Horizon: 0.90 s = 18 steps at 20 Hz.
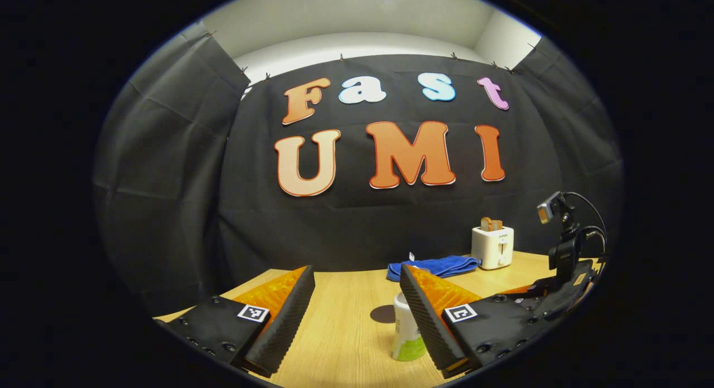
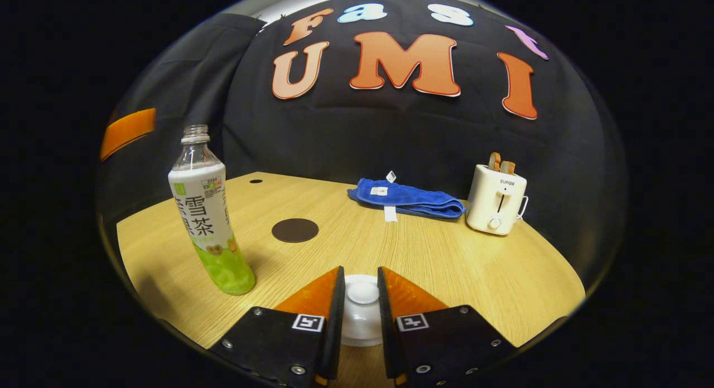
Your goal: Open the teacup lid with one hand, grasp the water bottle and pour water into the teacup with the other hand; after pouring, place the water bottle on the coaster and then close the teacup lid.
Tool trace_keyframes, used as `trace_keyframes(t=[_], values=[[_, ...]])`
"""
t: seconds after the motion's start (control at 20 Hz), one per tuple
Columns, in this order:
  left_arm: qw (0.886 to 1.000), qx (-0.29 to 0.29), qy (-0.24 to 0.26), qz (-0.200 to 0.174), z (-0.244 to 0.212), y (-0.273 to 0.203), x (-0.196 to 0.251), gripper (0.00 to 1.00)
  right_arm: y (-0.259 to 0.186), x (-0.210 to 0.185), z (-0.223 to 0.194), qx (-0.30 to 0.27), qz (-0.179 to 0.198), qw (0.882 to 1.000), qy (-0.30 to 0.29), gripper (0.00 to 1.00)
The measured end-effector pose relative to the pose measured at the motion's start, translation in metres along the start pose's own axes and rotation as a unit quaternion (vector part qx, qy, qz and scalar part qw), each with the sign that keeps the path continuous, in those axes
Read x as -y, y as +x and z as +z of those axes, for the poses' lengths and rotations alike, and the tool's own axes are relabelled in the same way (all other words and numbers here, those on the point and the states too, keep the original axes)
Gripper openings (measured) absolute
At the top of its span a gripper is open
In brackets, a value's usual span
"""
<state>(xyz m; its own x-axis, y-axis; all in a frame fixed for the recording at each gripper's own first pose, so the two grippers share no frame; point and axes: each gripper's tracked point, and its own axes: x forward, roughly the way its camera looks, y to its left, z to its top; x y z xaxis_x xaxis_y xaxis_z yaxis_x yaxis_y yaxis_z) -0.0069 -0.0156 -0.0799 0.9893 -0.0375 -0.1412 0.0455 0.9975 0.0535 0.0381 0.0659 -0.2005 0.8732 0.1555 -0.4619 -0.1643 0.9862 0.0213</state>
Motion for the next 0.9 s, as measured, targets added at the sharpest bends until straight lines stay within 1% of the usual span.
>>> trace_keyframes(t=[0.05, 0.15, 0.25, 0.3, 0.35, 0.45, 0.6, 0.8, 0.9], values=[[1.000, -0.002, -0.001, -0.005, -0.002, 0.001, 0.003, 0.99, -0.001, -0.001, 0.000, 0.002, 0.003, 1.000, 0.001, 0.26], [1.000, -0.006, -0.001, -0.011, -0.006, 0.001, 0.009, 0.98, -0.001, 0.000, 0.002, 0.000, 0.008, 1.000, 0.010, 0.23], [1.000, -0.015, -0.005, -0.026, -0.014, 0.001, 0.020, 0.98, -0.003, 0.000, 0.002, 0.000, 0.013, 1.000, 0.021, 0.20], [0.999, -0.019, -0.006, -0.033, -0.019, 0.000, 0.026, 0.99, -0.005, -0.001, 0.004, 0.004, 0.016, 1.000, 0.026, 0.20], [0.999, -0.023, -0.005, -0.039, -0.023, 0.002, 0.031, 0.98, -0.006, 0.000, 0.007, 0.007, 0.019, 0.999, 0.031, 0.20], [0.998, -0.033, -0.005, -0.047, -0.032, 0.004, 0.037, 0.98, -0.009, 0.004, 0.015, 0.019, 0.015, 0.999, 0.042, 0.20], [0.996, -0.057, -0.028, -0.069, -0.048, 0.004, 0.057, 0.99, -0.015, 0.011, 0.023, 0.032, 0.014, 0.998, 0.052, 0.19], [0.993, -0.079, -0.032, -0.076, -0.069, 0.008, 0.064, 0.99, -0.026, 0.023, 0.032, 0.045, 0.006, 0.996, 0.072, 0.20], [0.992, -0.091, -0.023, -0.078, -0.082, 0.014, 0.066, 0.99, -0.035, 0.030, 0.041, 0.058, 0.000, 0.995, 0.080, 0.19]])
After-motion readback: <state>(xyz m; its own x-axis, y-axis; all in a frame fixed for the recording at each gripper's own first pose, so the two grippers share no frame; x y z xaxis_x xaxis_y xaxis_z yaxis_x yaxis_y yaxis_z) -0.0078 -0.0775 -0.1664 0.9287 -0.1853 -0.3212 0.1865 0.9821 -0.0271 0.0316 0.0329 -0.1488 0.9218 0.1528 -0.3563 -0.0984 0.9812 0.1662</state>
